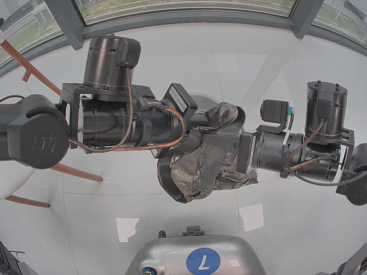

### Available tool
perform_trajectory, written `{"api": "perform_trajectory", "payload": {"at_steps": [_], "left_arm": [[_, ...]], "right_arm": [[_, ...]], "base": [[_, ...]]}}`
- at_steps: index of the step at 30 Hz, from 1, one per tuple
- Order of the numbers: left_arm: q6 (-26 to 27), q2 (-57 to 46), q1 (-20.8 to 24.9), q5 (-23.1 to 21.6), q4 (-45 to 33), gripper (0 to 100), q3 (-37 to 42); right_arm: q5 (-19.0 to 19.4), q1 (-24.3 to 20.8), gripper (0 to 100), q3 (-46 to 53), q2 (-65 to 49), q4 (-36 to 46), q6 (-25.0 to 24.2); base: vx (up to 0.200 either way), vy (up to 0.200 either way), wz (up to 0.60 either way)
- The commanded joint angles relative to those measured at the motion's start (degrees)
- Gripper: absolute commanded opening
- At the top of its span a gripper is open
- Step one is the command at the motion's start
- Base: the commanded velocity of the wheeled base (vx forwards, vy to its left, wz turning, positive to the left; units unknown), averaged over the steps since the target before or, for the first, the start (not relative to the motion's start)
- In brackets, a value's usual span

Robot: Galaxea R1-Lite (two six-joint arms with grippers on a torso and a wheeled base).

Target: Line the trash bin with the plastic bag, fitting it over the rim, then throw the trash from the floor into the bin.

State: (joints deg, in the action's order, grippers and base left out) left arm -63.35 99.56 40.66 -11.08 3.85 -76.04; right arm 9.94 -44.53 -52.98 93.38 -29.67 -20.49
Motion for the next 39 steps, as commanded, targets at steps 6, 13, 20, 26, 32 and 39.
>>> {"api": "perform_trajectory", "payload": {"at_steps": [6, 13, 20, 26, 32, 39], "left_arm": [[-0.1, 1.2, -1.7, 0.0, 0.2, 0, -1.1], [-0.1, 2.1, -4.8, -0.1, 0.1, 0, -3.5], [-0.1, 2.6, -5.4, -0.1, 0.1, 0, -3.8], [-0.1, 3.8, -5.8, 0.2, 0.2, 0, -4.4], [0.0, 4.5, -6.4, 0.4, 0.2, 0, -5.1], [0.0, 4.6, -8.5, 0.4, 0.6, 0, -6.2]], "right_arm": [[1.8, 1.6, 0, 0.0, 0.5, 0.1, 0.0], [1.8, 2.1, 0, -1.2, 1.4, 0.1, 0.0], [3.2, 3.2, 0, -3.9, 3.2, 0.0, -0.1], [3.5, 3.3, 0, -7.2, 5.4, 0.0, -0.7], [5.2, 3.6, 0, -9.2, 7.8, -0.7, -1.2], [7.0, 4.5, 0, -11.2, 10.2, -0.8, -1.2]], "base": [[0.0, 0.0, 0.0], [0.0, 0.0, 0.0], [0.0, 0.0, 0.0], [0.0, 0.0, 0.0], [0.0, 0.0, 0.0], [0.0, 0.0, 0.0]]}}
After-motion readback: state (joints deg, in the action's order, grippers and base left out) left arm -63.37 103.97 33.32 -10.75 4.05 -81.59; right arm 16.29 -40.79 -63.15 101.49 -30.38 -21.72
